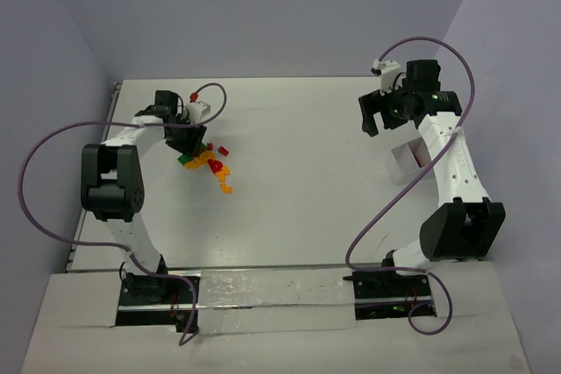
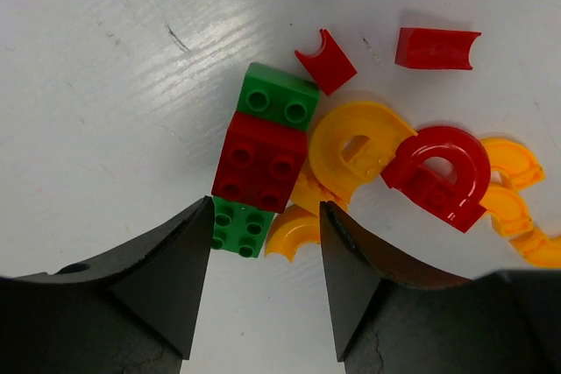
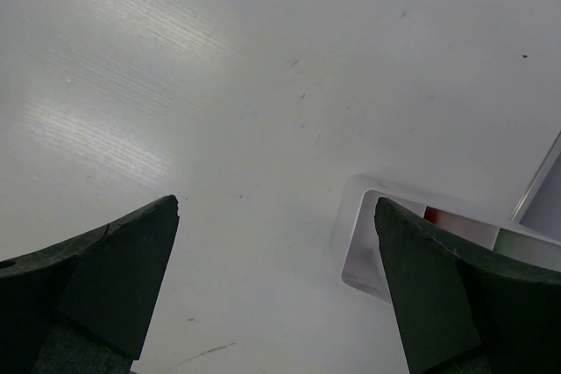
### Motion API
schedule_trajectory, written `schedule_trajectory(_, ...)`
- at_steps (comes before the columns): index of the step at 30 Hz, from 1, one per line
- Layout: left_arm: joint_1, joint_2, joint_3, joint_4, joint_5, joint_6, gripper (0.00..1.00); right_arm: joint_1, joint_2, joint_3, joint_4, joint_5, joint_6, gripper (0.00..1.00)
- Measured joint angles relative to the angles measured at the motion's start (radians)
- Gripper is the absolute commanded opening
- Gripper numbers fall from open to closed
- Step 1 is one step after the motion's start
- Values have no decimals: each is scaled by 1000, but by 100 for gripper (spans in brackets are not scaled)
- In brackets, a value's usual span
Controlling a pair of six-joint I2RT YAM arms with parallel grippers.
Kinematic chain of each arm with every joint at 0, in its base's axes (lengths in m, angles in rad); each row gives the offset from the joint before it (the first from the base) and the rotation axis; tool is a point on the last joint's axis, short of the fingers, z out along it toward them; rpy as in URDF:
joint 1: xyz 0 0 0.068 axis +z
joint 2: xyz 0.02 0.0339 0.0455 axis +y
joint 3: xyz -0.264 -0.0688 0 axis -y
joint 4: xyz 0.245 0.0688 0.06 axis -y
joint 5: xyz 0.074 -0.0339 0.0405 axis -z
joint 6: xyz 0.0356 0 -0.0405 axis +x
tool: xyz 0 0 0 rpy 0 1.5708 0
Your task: Sort the legos into containers by color
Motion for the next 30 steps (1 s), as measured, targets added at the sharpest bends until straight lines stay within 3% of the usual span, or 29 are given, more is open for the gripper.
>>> schedule_trajectory(14,5,47,35,33,14,26,59,11,0,-8,-1,-8,9,100)
schedule_trajectory(21,5,47,38,38,38,35,54,11,0,-15,1,-10,12,100)
schedule_trajectory(30,5,69,67,29,85,53,30,26,0,-26,1,-21,20,99)
